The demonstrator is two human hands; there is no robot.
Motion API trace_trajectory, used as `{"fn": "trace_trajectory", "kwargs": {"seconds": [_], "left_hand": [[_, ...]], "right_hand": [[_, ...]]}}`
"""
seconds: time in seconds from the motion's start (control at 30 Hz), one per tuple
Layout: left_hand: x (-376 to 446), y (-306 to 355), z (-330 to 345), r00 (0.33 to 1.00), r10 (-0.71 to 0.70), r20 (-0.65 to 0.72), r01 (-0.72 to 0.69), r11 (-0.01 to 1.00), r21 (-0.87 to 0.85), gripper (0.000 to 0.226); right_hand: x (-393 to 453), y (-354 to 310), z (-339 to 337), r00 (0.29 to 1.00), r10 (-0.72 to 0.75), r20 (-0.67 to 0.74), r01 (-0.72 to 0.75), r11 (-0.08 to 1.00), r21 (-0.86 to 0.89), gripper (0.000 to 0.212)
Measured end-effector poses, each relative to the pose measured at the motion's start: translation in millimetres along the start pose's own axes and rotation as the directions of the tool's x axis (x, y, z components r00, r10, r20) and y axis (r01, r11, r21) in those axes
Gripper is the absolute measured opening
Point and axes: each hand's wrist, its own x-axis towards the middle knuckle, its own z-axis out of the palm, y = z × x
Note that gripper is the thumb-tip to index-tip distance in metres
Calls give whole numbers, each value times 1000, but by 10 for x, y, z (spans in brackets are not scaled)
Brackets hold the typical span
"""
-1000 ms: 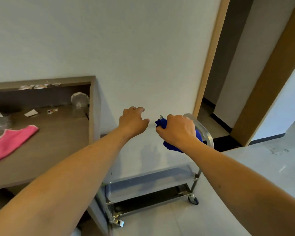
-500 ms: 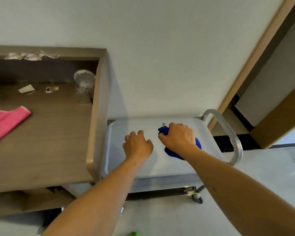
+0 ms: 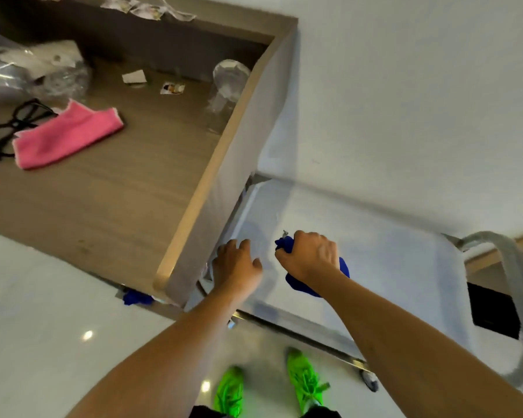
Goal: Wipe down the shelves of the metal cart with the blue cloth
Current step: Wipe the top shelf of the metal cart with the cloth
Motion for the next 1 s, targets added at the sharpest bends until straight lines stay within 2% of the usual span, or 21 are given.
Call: {"fn": "trace_trajectory", "kwargs": {"seconds": [0.13, 0.3, 0.5, 0.67, 0.77, 0.83, 0.93, 1.0], "left_hand": [[-24, -96, 208, 983, -178, -38, 178, 984, -3, 49], [-95, -109, 579, 928, -364, -85, 359, 931, -66, 49], [-241, -193, 905, 868, -473, -154, 449, 878, -167, 48], [-279, -357, 1024, 837, -499, -224, 458, 864, -209, 50], [-247, -432, 1056, 837, -496, -231, 457, 866, -203, 52], [-201, -461, 1070, 847, -475, -240, 438, 878, -193, 53], [-109, -469, 1088, 870, -438, -226, 401, 896, -191, 53], [-40, -476, 1096, 878, -430, -208, 391, 898, -202, 53]], "right_hand": [[234, 63, 305, 981, -181, 72, 180, 984, 20, 39], [360, 135, 782, 913, -352, 207, 358, 933, 8, 40], [377, 115, 1237, 856, -484, 179, 489, 872, 20, 46], [400, -22, 1422, 862, -496, 104, 492, 868, 65, 53], [322, 34, 1490, 859, -512, -18, 512, 855, 79, 64], [274, 112, 1542, 832, -549, -79, 555, 824, 115, 63], [220, 178, 1658, 760, -649, 17, 646, 759, 88, 59], [187, 166, 1740, 744, -659, 111, 656, 752, 72, 60]]}}
